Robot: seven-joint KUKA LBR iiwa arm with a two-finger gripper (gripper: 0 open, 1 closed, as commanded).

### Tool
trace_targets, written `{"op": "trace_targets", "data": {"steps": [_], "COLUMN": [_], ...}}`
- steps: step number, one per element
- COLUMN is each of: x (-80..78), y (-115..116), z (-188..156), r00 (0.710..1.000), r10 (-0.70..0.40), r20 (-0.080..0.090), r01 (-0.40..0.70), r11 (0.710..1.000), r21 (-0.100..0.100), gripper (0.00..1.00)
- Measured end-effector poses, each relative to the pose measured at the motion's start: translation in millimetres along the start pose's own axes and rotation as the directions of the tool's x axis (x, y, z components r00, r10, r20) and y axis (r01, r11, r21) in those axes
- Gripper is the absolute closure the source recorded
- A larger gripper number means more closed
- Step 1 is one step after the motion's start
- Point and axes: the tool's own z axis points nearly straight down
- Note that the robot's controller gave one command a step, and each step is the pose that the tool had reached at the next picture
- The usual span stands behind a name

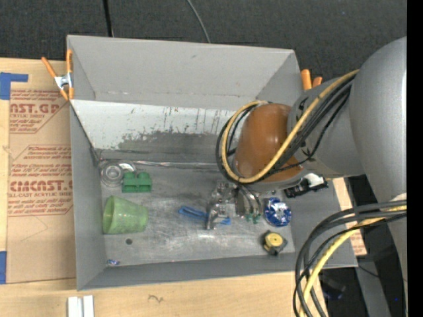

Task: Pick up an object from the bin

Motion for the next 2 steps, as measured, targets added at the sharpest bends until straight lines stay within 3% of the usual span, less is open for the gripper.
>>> {"op": "trace_targets", "data": {"steps": [1,2], "x": [-16.6,-14.0], "y": [-18,-9], "z": [-115,-153], "r00": [0.954,0.858], "r10": [-0.301,-0.513], "r20": [0.007,0.004], "r01": [0.301,0.513], "r11": [0.954,0.858], "r21": [0.004,0.003], "gripper": [1.00,1.00]}}
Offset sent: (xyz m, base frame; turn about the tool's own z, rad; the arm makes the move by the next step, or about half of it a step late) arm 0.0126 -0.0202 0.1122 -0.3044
